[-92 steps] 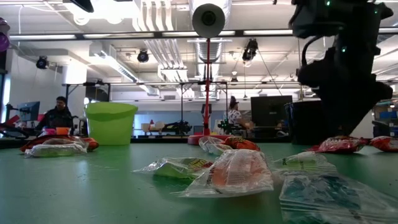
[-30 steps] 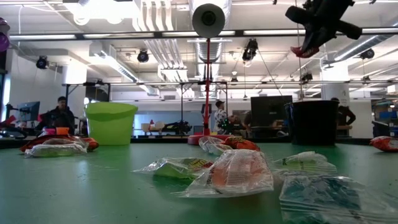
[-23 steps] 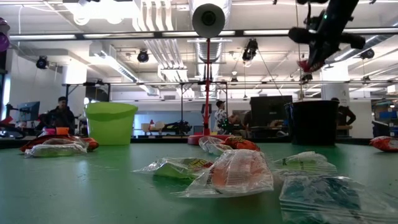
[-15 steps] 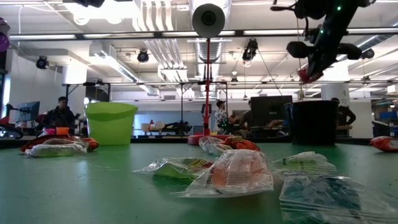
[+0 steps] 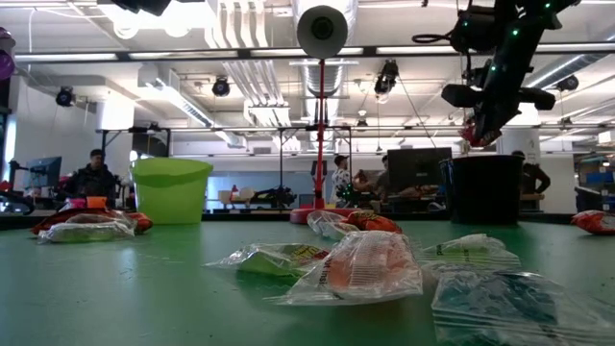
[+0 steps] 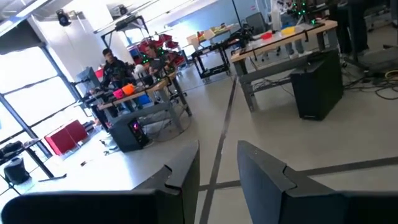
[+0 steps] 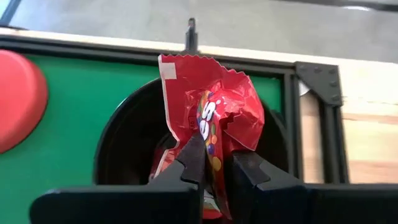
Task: Sort candy
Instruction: Put the red candy into the black bucket, then put the orange candy into the violet bucket
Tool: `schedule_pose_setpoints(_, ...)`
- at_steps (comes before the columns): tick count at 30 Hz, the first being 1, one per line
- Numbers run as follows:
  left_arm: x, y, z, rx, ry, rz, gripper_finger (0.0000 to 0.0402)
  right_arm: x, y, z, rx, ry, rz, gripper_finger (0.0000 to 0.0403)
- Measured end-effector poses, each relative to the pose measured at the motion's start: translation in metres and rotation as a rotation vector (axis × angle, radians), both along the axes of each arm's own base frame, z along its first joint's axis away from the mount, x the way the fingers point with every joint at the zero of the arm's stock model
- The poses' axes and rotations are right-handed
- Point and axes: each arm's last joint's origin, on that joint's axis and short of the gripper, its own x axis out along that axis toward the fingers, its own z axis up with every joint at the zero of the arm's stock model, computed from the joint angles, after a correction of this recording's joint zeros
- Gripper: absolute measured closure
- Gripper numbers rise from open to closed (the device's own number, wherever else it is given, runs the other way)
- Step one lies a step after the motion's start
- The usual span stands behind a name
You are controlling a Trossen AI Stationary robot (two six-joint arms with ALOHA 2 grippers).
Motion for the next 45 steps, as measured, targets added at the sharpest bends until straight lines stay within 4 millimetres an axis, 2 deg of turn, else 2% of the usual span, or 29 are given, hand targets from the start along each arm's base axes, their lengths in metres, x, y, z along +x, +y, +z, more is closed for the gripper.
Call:
schedule_pose_setpoints(4,0.0,0.0,-0.001,-0.055,0.007,-0.025,0.0311,0.002,-0.001,-0.001,0.031,-0.023,0.014,0.0341)
schedule_pose_setpoints(10,0.004,0.0,-0.006,-0.228,0.085,-0.119,0.0311,0.004,-0.003,0.007,0.015,-0.038,0.016,0.0296)
schedule_pose_setpoints(14,0.007,0.0,-0.006,-0.259,0.169,-0.152,0.0311,0.004,-0.003,0.009,0.011,-0.041,0.018,0.027)
schedule_pose_setpoints(20,0.008,0.0,-0.004,-0.261,0.192,-0.167,0.0311,0.004,-0.003,0.01,0.013,-0.037,0.019,0.0242)
schedule_pose_setpoints(28,0.013,0.0,-0.005,-0.34,0.122,-0.242,0.0305,0.005,-0.004,0.018,-0.009,-0.055,0.024,0.0232)
schedule_pose_setpoints(36,0.017,-0.004,-0.011,-0.56,0.069,-0.409,0.0278,0.005,-0.004,0.019,-0.015,-0.059,0.027,0.0232)
schedule_pose_setpoints(40,0.024,-0.008,-0.025,-0.802,0.173,-0.595,0.0276,0.005,-0.004,0.02,-0.017,-0.06,0.028,0.0234)
schedule_pose_setpoints(45,0.037,-0.011,-0.054,-0.994,0.267,-0.755,0.0279,0.006,-0.005,0.024,-0.022,-0.073,0.033,0.0234)
